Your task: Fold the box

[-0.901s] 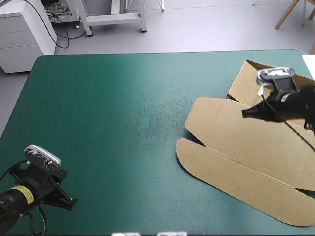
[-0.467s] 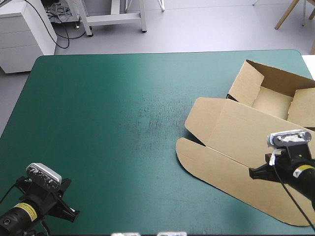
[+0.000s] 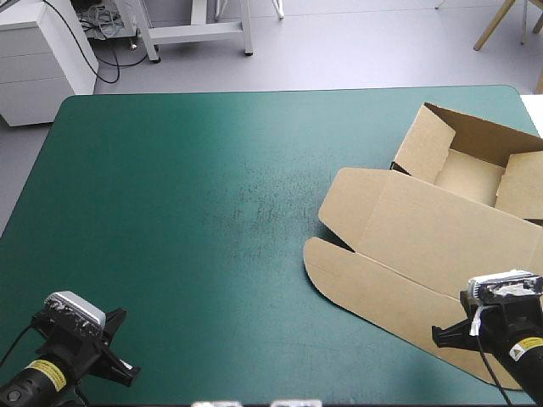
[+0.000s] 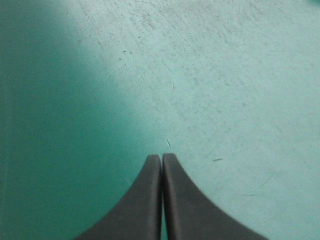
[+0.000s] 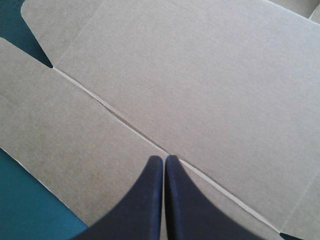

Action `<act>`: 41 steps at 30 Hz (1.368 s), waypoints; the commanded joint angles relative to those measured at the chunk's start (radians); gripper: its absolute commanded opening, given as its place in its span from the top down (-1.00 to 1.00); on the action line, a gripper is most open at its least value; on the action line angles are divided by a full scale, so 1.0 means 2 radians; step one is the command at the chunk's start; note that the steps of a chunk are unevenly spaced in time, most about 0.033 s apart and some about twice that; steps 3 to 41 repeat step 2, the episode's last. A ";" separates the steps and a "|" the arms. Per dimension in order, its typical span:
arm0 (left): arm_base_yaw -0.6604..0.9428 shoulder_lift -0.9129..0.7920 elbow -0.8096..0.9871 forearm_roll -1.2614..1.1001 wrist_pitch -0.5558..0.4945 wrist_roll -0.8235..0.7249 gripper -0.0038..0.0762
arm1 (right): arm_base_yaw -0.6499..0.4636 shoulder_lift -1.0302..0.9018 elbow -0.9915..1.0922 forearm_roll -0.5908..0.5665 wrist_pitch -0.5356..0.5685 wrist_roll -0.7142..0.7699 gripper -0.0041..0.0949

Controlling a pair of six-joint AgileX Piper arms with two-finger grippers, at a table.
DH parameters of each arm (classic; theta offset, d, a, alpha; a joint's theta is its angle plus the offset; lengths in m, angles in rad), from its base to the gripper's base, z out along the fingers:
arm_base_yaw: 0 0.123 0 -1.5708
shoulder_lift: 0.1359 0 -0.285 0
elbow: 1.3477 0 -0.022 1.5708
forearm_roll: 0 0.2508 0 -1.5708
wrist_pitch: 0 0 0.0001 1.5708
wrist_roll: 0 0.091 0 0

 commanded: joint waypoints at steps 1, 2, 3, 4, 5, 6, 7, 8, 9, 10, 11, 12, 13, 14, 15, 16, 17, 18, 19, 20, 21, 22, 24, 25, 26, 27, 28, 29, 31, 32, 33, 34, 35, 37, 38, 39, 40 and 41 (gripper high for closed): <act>-0.003 0.004 -0.012 -0.003 -0.033 -0.005 0.93 | 0.002 0.002 -0.011 0.006 -0.035 -0.003 0.93; -0.003 0.004 -0.012 -0.003 -0.033 -0.005 0.93 | 0.002 0.002 -0.011 0.006 -0.034 -0.002 0.93; -0.003 0.004 -0.012 -0.003 -0.033 -0.005 0.93 | 0.002 0.002 -0.011 0.006 -0.034 -0.002 0.93; -0.003 0.004 -0.012 -0.003 -0.033 -0.005 0.93 | 0.002 0.002 -0.011 0.006 -0.034 -0.002 0.93; -0.003 0.004 -0.012 -0.003 -0.033 -0.005 0.93 | 0.002 0.002 -0.011 0.006 -0.034 -0.002 0.93; -0.003 0.004 -0.012 -0.003 -0.033 -0.005 0.93 | 0.002 0.002 -0.011 0.006 -0.034 -0.002 0.93; -0.003 0.004 -0.012 -0.003 -0.033 -0.005 0.93 | 0.002 0.002 -0.011 0.006 -0.034 -0.002 0.93; -0.003 0.004 -0.012 -0.003 -0.033 -0.005 0.93 | 0.002 0.002 -0.011 0.006 -0.034 -0.002 0.93; -0.003 0.004 -0.012 -0.003 -0.033 -0.005 0.93 | 0.002 0.002 -0.011 0.006 -0.034 -0.002 0.93; -0.003 0.004 -0.012 -0.003 -0.033 -0.005 0.93 | 0.002 0.002 -0.011 0.006 -0.034 -0.002 0.93; -0.003 0.004 -0.012 -0.003 -0.033 -0.005 0.93 | 0.002 0.002 -0.011 0.006 -0.034 -0.002 0.93; -0.003 0.004 -0.012 -0.003 -0.033 -0.005 0.93 | 0.002 0.002 -0.011 0.006 -0.034 -0.002 0.93; -0.003 0.004 -0.012 -0.003 -0.033 -0.005 0.93 | 0.002 0.002 -0.011 0.006 -0.034 -0.002 0.93; -0.003 0.004 -0.012 -0.003 -0.033 -0.005 0.93 | 0.002 0.002 -0.011 0.006 -0.034 -0.002 0.93; -0.003 0.004 -0.012 -0.003 -0.033 -0.005 0.93 | 0.002 0.002 -0.011 0.006 -0.034 -0.002 0.93; -0.003 0.004 -0.012 -0.003 -0.033 -0.005 0.93 | 0.002 0.002 -0.011 0.006 -0.034 -0.002 0.93; -0.003 0.004 -0.012 -0.003 -0.033 -0.005 0.93 | 0.002 0.002 -0.011 0.006 -0.034 -0.002 0.93; -0.003 0.004 -0.012 -0.003 -0.033 -0.005 0.93 | 0.002 0.002 -0.011 0.006 -0.034 -0.002 0.93; -0.003 0.004 -0.012 -0.003 -0.033 -0.005 0.93 | 0.002 0.002 -0.011 0.006 -0.034 -0.002 0.93; -0.003 0.004 -0.012 -0.003 -0.033 -0.005 0.93 | 0.002 0.002 -0.011 0.006 -0.034 -0.002 0.93; -0.003 0.004 -0.012 -0.003 -0.033 -0.005 0.93 | 0.002 0.002 -0.011 0.006 -0.034 -0.002 0.93; -0.003 0.004 -0.012 -0.003 -0.033 -0.005 0.93 | 0.002 0.002 -0.011 0.006 -0.034 -0.002 0.93; -0.003 0.004 -0.012 -0.003 -0.033 -0.005 0.93 | 0.002 0.002 -0.011 0.006 -0.034 -0.002 0.93; -0.003 0.004 -0.012 -0.003 -0.033 -0.005 0.93 | 0.002 0.002 -0.011 0.006 -0.034 -0.002 0.93; -0.003 0.004 -0.012 -0.003 -0.033 -0.005 0.93 | 0.002 0.002 -0.011 0.006 -0.034 -0.002 0.93; -0.003 0.004 -0.012 -0.003 -0.033 -0.005 0.93 | 0.002 0.002 -0.011 0.006 -0.034 -0.002 0.93; -0.003 0.004 -0.012 -0.003 -0.033 -0.005 0.93 | 0.002 0.002 -0.011 0.006 -0.034 -0.002 0.93; -0.003 0.004 -0.012 -0.003 -0.033 -0.005 0.93 | 0.002 0.002 -0.011 0.006 -0.034 -0.002 0.93; -0.003 0.004 -0.012 -0.003 -0.033 -0.005 0.93 | 0.002 0.002 -0.011 0.006 -0.034 -0.002 0.93; -0.003 0.004 -0.012 -0.003 -0.033 -0.005 0.93 | 0.002 0.002 -0.011 0.006 -0.034 -0.002 0.93; -0.003 0.004 -0.012 -0.003 -0.033 -0.005 0.93 | 0.002 0.002 -0.011 0.006 -0.034 -0.002 0.93; -0.003 0.004 -0.012 -0.003 -0.033 -0.005 0.93 | 0.002 0.002 -0.011 0.006 -0.034 -0.002 0.93; -0.003 0.004 -0.012 -0.003 -0.033 -0.005 0.93 | 0.002 0.002 -0.011 0.006 -0.034 -0.002 0.93; -0.003 0.004 -0.012 -0.003 -0.033 -0.005 0.93 | 0.002 0.002 -0.011 0.006 -0.034 -0.002 0.93; -0.003 0.004 -0.012 -0.003 -0.033 -0.005 0.93 | 0.002 0.002 -0.011 0.006 -0.034 -0.002 0.93; -0.003 0.004 -0.012 -0.003 -0.033 -0.005 0.93 | 0.002 0.002 -0.011 0.006 -0.034 -0.002 0.93; -0.003 0.004 -0.012 -0.003 -0.033 -0.005 0.93 | 0.002 0.002 -0.011 0.006 -0.034 -0.002 0.93; -0.003 0.004 -0.012 -0.003 -0.033 -0.005 0.93 | 0.002 0.002 -0.011 0.006 -0.034 -0.002 0.93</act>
